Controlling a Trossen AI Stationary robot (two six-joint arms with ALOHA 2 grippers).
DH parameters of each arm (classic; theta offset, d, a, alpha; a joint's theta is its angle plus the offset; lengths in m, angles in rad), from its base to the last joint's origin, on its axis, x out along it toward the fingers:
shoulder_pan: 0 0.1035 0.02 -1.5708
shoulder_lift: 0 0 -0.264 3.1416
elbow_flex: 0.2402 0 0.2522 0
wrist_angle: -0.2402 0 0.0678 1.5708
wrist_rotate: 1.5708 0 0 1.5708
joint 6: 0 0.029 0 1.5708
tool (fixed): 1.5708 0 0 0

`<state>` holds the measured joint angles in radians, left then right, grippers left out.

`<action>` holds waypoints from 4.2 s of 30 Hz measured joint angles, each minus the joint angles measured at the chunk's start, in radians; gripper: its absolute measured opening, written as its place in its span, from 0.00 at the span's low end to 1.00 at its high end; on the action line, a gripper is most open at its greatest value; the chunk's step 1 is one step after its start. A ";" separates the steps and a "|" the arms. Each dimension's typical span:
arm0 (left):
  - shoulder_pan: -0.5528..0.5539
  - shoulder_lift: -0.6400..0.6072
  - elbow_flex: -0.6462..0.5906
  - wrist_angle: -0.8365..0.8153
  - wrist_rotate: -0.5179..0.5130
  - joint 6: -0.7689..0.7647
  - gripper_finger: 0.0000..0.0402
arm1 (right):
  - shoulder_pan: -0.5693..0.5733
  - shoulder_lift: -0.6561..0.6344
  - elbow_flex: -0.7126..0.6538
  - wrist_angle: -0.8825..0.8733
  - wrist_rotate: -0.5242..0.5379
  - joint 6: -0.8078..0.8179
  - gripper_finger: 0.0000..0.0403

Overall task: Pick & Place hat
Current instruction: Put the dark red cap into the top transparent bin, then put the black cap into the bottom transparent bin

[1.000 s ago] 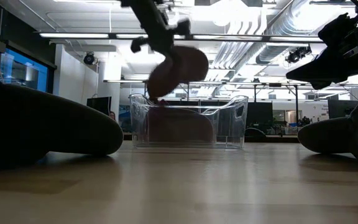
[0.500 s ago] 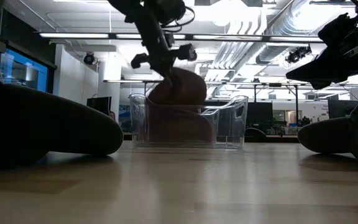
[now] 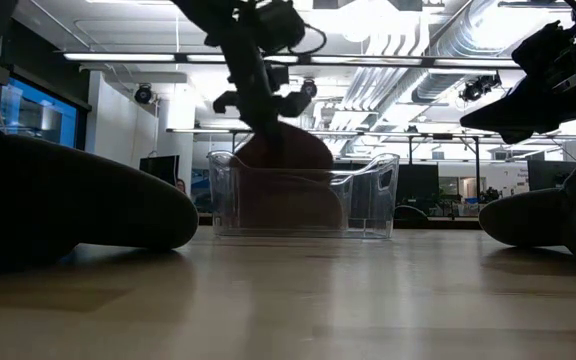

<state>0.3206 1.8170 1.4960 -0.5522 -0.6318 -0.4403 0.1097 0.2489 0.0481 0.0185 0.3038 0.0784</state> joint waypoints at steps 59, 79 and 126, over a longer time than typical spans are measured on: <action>0.066 0.066 -0.002 -0.102 0.365 -0.012 0.00 | 0.000 0.000 0.000 0.000 0.000 0.000 0.00; 0.066 0.068 0.044 -0.081 0.281 0.047 0.55 | 0.000 0.000 0.000 0.000 0.000 0.000 0.00; -0.070 0.037 0.348 -0.215 0.403 0.121 0.58 | 0.000 0.000 0.000 0.000 0.000 0.000 0.00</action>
<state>0.2507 1.8541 1.8443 -0.7673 -0.2289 -0.3191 0.1098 0.2491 0.0482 0.0189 0.3042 0.0782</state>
